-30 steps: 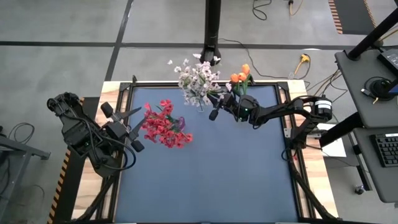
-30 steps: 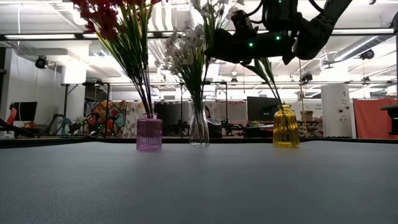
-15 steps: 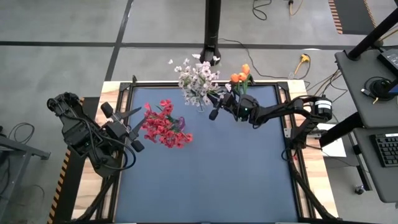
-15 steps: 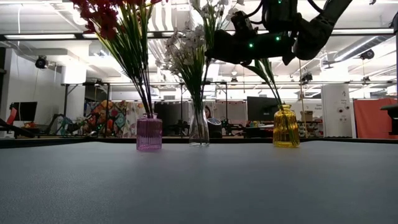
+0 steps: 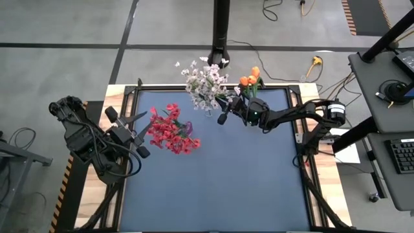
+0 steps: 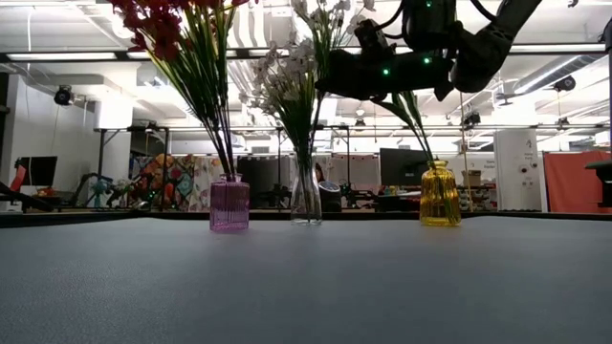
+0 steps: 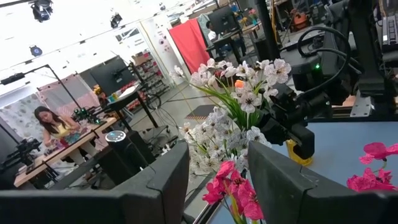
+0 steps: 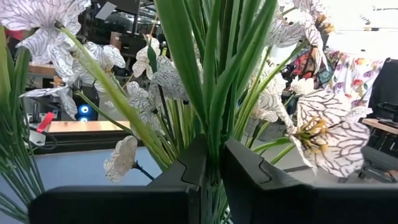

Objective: Sort flowers into vase by color
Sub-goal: Put the white flower into the transparent vase

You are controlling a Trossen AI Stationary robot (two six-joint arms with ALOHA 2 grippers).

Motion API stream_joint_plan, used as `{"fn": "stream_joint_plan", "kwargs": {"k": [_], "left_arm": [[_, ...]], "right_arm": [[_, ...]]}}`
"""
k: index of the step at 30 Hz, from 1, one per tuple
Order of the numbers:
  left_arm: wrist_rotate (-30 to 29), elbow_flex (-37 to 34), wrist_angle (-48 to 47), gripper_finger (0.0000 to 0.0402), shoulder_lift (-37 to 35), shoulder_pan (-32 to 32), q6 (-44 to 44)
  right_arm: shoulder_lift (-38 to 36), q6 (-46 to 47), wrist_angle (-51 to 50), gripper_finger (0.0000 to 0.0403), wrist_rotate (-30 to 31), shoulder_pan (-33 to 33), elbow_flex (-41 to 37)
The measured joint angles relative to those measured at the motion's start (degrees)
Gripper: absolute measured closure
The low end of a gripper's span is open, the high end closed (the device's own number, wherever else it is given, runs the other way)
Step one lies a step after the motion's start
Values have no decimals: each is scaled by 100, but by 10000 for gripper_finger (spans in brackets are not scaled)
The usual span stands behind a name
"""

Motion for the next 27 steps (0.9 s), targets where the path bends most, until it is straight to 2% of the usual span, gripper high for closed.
{"fn": "stream_joint_plan", "kwargs": {"k": [27], "left_arm": [[-3,0,15,254,0,0,-4]], "right_arm": [[7,40,-262,369,-1,0,140]]}}
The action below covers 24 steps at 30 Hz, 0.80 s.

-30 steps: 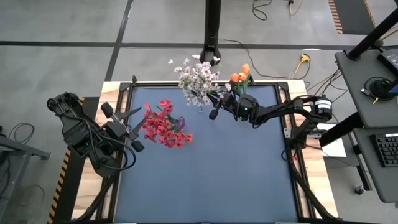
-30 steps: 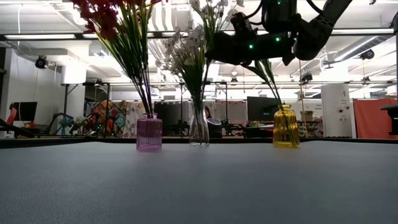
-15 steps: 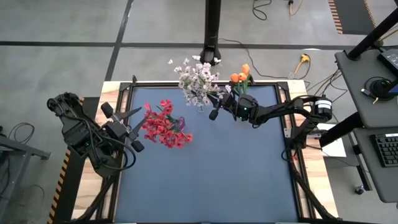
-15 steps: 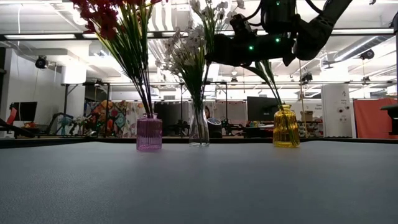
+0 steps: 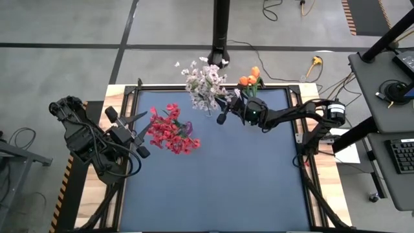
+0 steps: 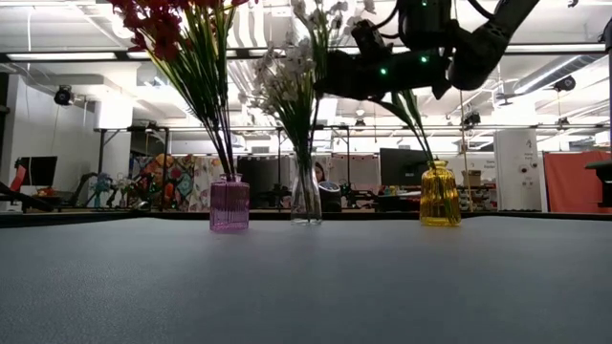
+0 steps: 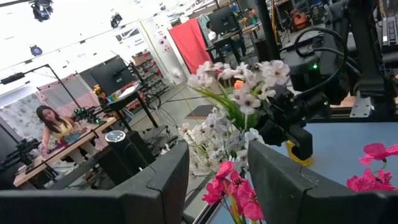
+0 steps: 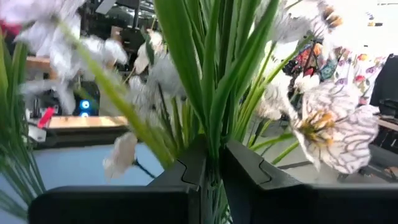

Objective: Sort flowers into vase by color
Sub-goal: Put the white flower into the transparent vase

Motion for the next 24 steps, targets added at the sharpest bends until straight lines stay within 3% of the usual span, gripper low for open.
{"fn": "stream_joint_plan", "kwargs": {"k": [10,24], "left_arm": [[-4,0,28,254,0,0,0],[-2,0,24,254,2,0,0]], "right_arm": [[8,257,-1916,369,62,-10,919],[8,417,-2003,369,196,-80,907]]}}
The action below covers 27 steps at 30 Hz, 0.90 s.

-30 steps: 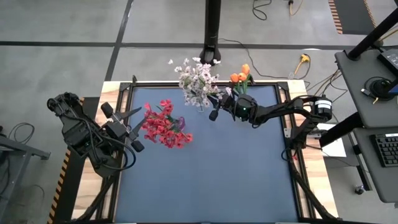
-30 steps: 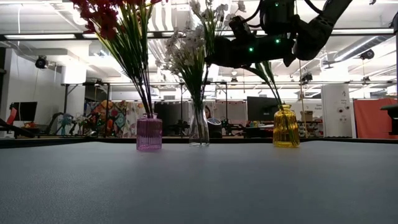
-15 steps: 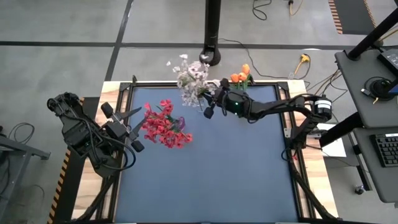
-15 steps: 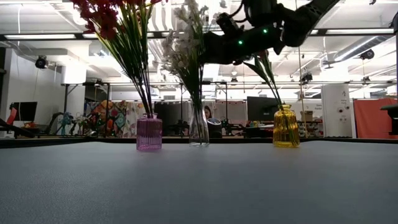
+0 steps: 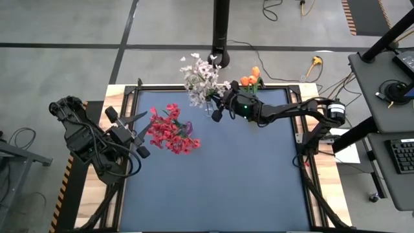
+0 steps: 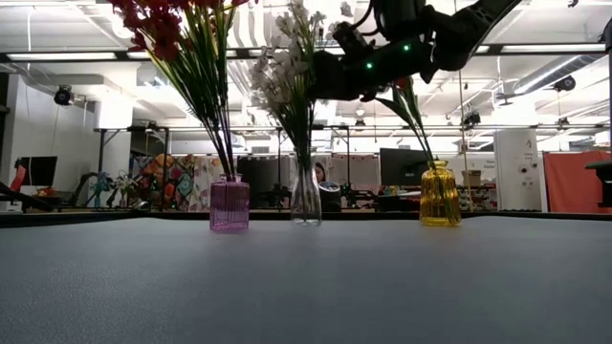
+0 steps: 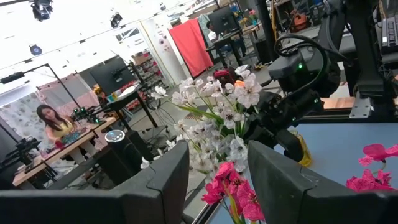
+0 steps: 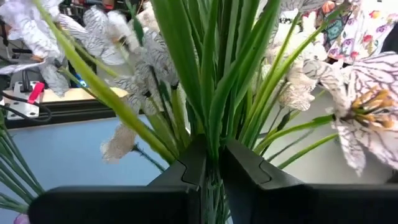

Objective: Sort flowers into vase by color
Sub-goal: Put the white flower into the transparent vase

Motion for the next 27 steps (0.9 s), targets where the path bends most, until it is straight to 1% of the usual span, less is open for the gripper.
{"fn": "stream_joint_plan", "kwargs": {"k": [12,27], "left_arm": [[1,0,4,254,0,0,0],[2,0,9,254,0,0,0]], "right_arm": [[0,-2,-233,369,1,-79,-9],[-11,-86,-251,369,-1,-77,2]]}}
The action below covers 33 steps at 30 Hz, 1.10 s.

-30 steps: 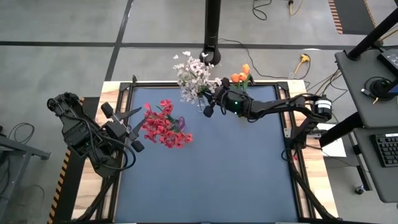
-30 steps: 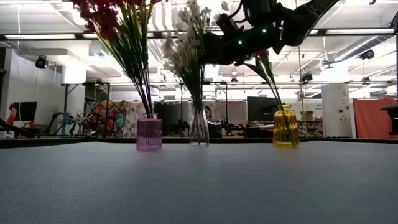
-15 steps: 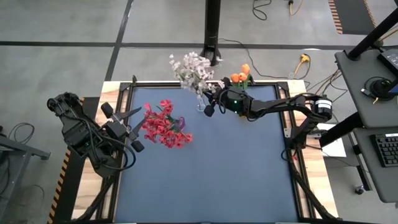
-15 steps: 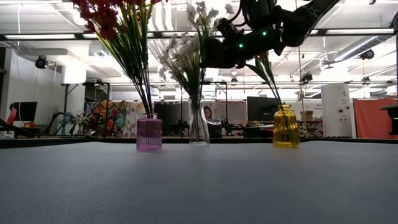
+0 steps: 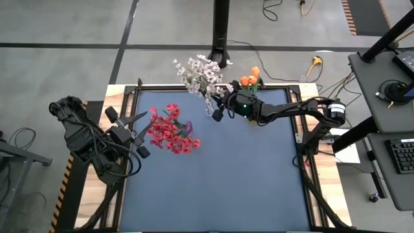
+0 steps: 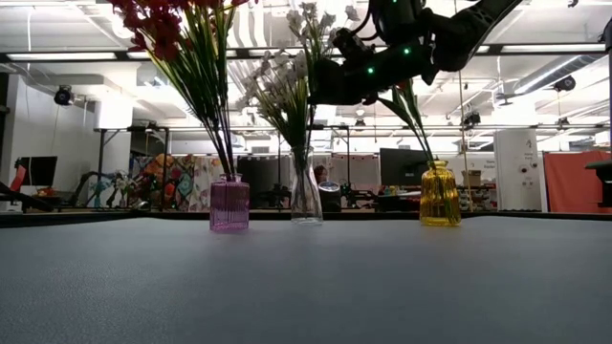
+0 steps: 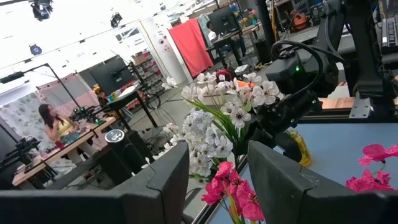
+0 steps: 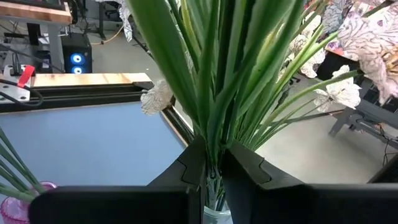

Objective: Sort flowers into vase by color
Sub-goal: Put the white flower into the transparent vase

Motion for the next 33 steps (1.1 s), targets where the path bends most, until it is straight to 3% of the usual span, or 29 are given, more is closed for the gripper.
{"fn": "stream_joint_plan", "kwargs": {"k": [33], "left_arm": [[59,0,-3,254,0,0,2]], "right_arm": [[0,40,-354,369,1,-26,184]]}}
